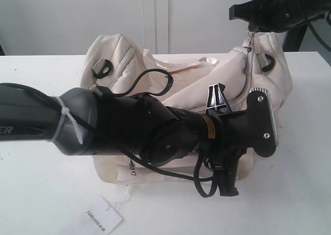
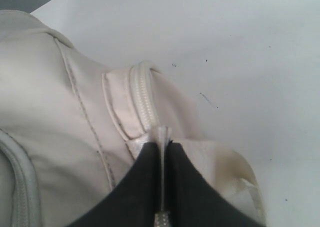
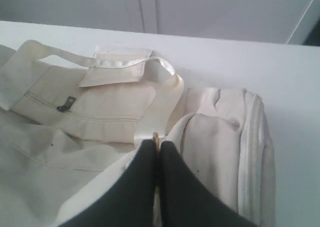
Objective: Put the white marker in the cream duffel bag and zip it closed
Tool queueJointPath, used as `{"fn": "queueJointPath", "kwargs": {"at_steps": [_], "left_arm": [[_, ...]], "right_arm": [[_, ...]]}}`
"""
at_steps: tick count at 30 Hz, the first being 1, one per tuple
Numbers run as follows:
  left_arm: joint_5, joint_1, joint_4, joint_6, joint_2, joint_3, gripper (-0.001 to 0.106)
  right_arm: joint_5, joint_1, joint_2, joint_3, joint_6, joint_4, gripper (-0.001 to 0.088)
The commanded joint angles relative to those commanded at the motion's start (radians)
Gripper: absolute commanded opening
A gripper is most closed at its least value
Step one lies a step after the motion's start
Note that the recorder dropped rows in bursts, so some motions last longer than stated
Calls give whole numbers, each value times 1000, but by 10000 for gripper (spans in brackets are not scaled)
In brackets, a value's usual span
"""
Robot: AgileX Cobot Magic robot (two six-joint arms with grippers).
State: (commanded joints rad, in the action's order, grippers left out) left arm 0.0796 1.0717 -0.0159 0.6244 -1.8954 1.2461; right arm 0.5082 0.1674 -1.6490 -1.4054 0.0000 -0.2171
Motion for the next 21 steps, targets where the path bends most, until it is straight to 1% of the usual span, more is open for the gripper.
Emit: {"fn": "queueJointPath", "kwargs": {"at_steps": [4, 9, 12, 15, 17, 21], "left_arm": [[2, 0, 0, 0, 0, 0, 0], [2, 0, 0, 0, 0, 0, 0], [2, 0, 0, 0, 0, 0, 0], [2, 0, 0, 0, 0, 0, 0], [2, 0, 0, 0, 0, 0, 0], [2, 0, 0, 0, 0, 0, 0]], "right_arm": [[64, 0, 0, 0, 0, -85, 0], [136, 0, 0, 0, 0, -112, 0], [179, 0, 0, 0, 0, -152, 0], [206, 0, 0, 0, -39, -196, 0], [221, 0, 0, 0, -89, -240, 0], [216, 0, 0, 0, -101, -243, 0]]}}
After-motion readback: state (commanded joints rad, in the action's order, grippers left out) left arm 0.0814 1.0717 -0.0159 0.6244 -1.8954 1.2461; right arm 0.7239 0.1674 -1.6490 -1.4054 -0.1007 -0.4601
